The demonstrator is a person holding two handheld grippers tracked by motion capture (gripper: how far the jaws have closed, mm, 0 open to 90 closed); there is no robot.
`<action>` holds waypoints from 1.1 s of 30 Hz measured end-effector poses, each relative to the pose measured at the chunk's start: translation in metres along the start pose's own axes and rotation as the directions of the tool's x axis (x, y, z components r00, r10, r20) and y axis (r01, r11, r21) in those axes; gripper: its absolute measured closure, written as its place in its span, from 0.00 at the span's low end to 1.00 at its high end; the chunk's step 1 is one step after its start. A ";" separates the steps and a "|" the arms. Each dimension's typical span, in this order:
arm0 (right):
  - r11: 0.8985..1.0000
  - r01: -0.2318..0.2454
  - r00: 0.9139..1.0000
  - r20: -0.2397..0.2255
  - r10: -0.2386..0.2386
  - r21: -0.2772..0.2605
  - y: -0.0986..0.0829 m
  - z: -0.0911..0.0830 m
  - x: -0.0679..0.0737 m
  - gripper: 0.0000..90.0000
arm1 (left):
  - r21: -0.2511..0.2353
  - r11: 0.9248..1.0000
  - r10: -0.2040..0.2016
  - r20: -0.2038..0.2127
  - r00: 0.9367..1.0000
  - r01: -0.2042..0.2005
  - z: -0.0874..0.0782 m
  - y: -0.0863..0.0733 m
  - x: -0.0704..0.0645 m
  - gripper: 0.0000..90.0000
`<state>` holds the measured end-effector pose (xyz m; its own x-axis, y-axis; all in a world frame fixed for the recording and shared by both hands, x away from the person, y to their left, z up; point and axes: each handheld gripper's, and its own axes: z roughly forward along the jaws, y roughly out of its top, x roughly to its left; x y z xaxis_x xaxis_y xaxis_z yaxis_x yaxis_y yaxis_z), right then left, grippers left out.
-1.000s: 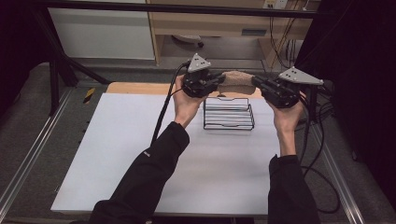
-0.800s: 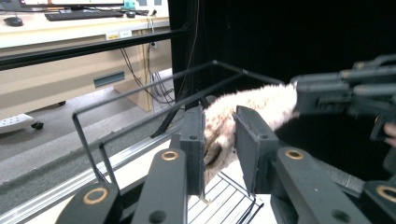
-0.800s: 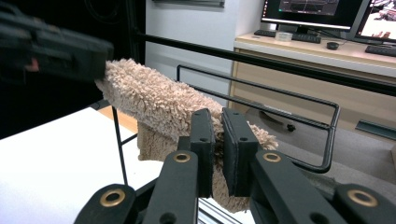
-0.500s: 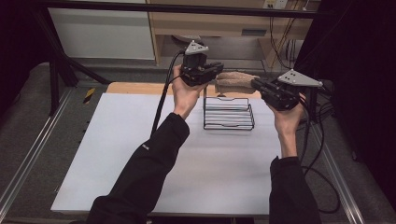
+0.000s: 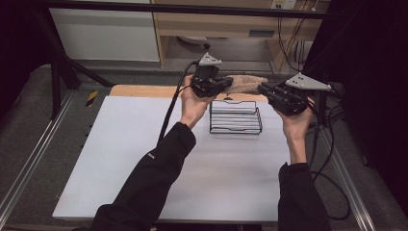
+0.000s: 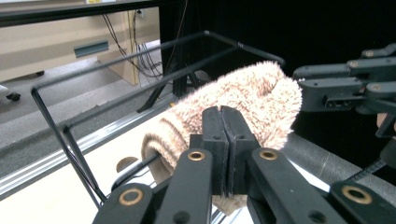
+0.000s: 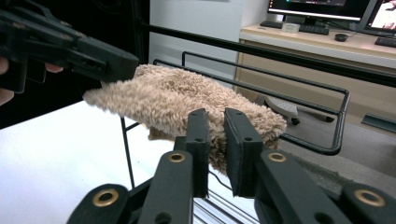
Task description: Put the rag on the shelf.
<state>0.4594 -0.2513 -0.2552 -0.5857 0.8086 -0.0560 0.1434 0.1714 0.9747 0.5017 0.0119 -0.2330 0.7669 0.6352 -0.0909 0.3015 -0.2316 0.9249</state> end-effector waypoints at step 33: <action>0.993 -0.079 0.997 0.022 0.078 0.087 -0.018 0.014 -0.001 0.97 | 0.021 0.999 0.043 -0.002 0.999 -0.043 0.013 -0.025 0.004 0.97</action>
<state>0.4685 -0.2480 -0.2759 -0.5551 0.8317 0.0151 0.2579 0.1547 0.9537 0.5043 0.0107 -0.2608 0.7780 0.6263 -0.0505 0.2805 -0.2743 0.9198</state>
